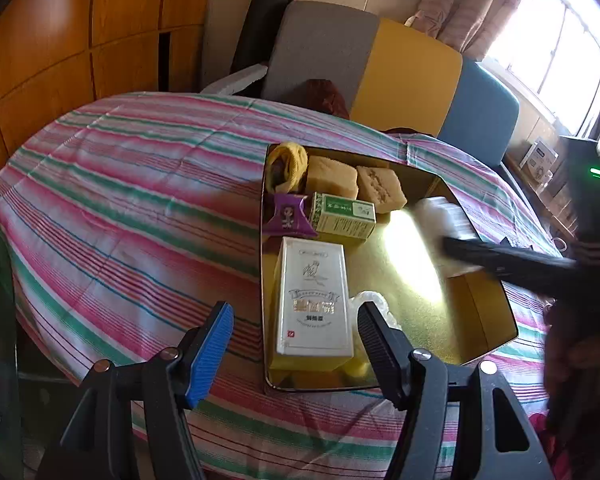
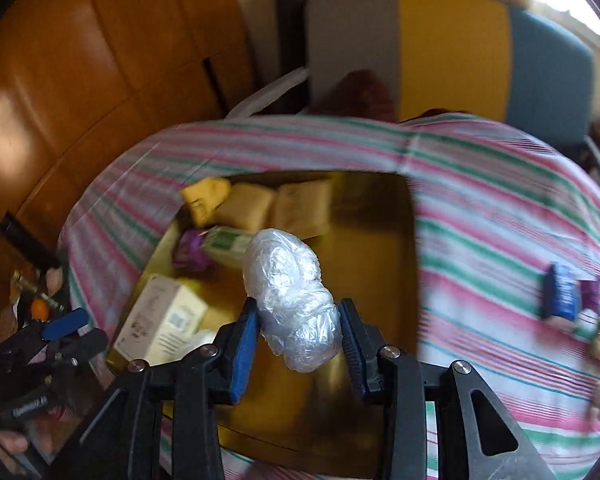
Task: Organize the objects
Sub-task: 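Carry the bundle into the tray and open the right gripper, then move the left gripper toward the blue Tempo tissue pack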
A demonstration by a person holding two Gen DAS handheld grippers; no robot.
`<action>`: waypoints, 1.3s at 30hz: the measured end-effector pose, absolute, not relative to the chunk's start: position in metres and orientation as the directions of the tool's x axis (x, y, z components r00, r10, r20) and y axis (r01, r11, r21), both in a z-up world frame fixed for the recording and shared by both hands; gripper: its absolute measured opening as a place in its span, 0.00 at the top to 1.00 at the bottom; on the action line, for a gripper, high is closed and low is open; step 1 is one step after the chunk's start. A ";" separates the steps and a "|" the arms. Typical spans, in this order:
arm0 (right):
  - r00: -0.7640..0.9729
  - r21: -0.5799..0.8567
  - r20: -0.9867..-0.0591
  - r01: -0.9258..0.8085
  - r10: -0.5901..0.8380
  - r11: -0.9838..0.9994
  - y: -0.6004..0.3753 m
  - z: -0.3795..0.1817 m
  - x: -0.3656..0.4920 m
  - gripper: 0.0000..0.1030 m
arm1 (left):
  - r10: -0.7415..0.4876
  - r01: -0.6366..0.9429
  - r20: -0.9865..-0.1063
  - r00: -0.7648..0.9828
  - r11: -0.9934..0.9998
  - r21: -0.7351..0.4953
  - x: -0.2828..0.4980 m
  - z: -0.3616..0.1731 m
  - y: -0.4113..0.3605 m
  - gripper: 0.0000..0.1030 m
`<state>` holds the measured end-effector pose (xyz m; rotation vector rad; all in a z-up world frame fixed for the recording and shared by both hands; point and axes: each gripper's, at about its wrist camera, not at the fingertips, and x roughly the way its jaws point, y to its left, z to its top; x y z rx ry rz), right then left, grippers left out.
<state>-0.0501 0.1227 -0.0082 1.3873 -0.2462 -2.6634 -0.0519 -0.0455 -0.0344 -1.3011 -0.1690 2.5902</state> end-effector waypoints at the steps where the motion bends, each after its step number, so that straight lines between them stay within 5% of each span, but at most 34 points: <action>1: -0.544 0.214 -0.813 0.046 -0.205 -0.976 0.111 -0.019 -0.060 0.61 | 0.265 -0.158 -0.775 -0.573 -0.964 -0.213 -0.052 -0.036 -0.047 0.36; 9: -0.454 0.271 -0.855 0.024 -0.252 -0.962 0.073 -0.070 -0.103 0.57 | 0.272 -0.137 -0.780 -0.564 -0.962 -0.237 -0.056 -0.045 -0.059 0.36; 16: -0.455 0.311 -0.843 0.023 -0.287 -0.950 0.073 -0.077 -0.096 0.38 | 0.256 -0.124 -0.787 -0.562 -0.966 -0.225 -0.057 -0.048 -0.060 0.36; 29: -0.559 0.259 -0.796 0.030 -0.231 -0.965 0.092 -0.036 -0.055 0.07 | 0.242 -0.165 -0.760 -0.604 -0.970 -0.177 -0.046 -0.031 -0.050 0.36; 39: -0.650 0.204 -0.748 -0.027 -0.137 -0.979 0.145 -0.003 -0.012 0.02 | 0.257 -0.220 -0.754 -0.604 -0.964 -0.152 -0.036 -0.022 -0.027 0.36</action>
